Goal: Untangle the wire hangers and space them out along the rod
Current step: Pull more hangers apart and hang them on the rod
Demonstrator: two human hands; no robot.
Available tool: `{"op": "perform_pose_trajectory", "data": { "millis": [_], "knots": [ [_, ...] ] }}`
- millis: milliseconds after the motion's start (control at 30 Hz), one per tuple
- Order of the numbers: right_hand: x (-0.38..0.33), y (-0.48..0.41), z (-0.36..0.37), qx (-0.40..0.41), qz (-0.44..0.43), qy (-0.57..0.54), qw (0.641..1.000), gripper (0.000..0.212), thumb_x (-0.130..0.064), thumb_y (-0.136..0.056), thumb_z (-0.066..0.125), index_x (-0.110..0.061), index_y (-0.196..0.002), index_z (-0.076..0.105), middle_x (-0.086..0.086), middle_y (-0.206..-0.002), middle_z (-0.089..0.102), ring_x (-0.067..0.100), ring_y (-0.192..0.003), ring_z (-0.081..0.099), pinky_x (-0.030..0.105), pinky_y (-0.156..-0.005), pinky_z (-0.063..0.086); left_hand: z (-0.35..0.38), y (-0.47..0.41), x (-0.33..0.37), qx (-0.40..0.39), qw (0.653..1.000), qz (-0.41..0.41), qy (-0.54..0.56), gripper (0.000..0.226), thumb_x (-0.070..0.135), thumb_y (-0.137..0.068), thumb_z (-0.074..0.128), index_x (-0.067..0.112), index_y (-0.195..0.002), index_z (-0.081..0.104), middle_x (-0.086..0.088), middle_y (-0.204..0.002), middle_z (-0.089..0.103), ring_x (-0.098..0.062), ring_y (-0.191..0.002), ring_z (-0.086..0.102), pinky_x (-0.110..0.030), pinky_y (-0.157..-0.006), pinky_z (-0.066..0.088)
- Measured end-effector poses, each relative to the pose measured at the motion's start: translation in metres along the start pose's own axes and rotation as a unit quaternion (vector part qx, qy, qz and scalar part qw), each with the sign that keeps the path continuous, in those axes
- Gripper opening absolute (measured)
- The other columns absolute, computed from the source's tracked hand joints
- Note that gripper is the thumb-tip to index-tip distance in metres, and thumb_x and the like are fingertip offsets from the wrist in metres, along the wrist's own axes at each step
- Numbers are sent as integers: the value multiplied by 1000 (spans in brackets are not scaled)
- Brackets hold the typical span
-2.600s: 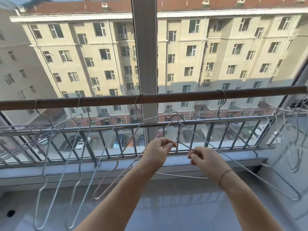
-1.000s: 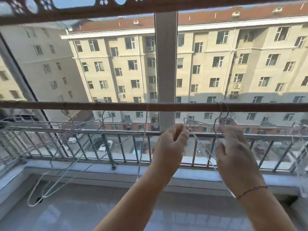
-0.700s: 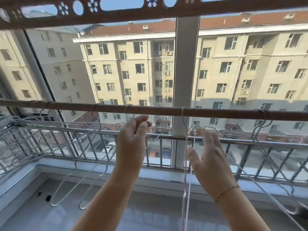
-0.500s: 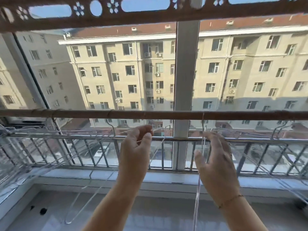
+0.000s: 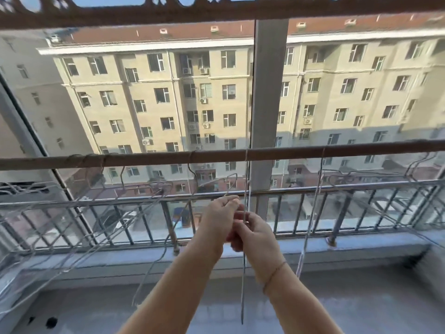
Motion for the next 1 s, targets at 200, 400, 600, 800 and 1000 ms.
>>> {"op": "perform_pose_trajectory", "data": {
  "millis": [200, 400, 600, 800, 1000],
  "knots": [
    [-26, -36, -5, 34, -25, 2, 999, 33, -3, -92, 42, -10, -62, 52, -2, -44, 47, 4, -32, 40, 16, -34, 30, 11, -32, 23, -8, 996, 31, 80, 23, 10, -94, 44, 3, -92, 66, -12, -84, 68, -21, -67, 61, -22, -50, 47],
    [-17, -45, -11, 7, -12, 90, 996, 27, -7, -90, 44, -12, -65, 54, 4, -52, 50, 11, -43, 41, 18, -40, 32, 20, -64, 10, -32, 986, -49, 155, 21, 12, -91, 52, 4, -73, 59, -9, -67, 61, -13, -44, 57, -21, -43, 46],
    [22, -38, -41, 14, 13, 182, 983, 25, -28, -94, 43, -17, -78, 58, -2, -66, 56, 12, -58, 48, 24, -56, 37, 16, -60, -31, -44, 996, -58, 43, 18, 3, -89, 54, 10, -74, 60, 1, -50, 58, -5, -37, 52, -15, -38, 40],
    [32, -40, -74, 52, 9, 297, 954, 29, -15, -90, 48, -16, -118, 49, 6, -118, 53, 18, -108, 51, 27, -89, 39, 3, -45, -58, -57, 995, -74, -19, 20, -4, -87, 51, 10, -86, 66, -1, -64, 60, -10, -56, 50, -19, -55, 39],
    [17, -35, -82, 11, -85, 464, 881, 44, -11, -87, 51, -18, -130, 44, 4, -138, 43, 19, -131, 35, 30, -109, 25, 2, -28, -59, -90, 987, -33, -129, 20, 0, -88, 52, 11, -96, 66, 2, -84, 64, -7, -78, 56, -10, -61, 42]
  ]
}}
Point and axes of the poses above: each hand's wrist, its own y-axis away from the middle knuckle, its own z-axis out of the palm, x = y × z, the point moved 6 cm from there along -y, towards the middle knuckle
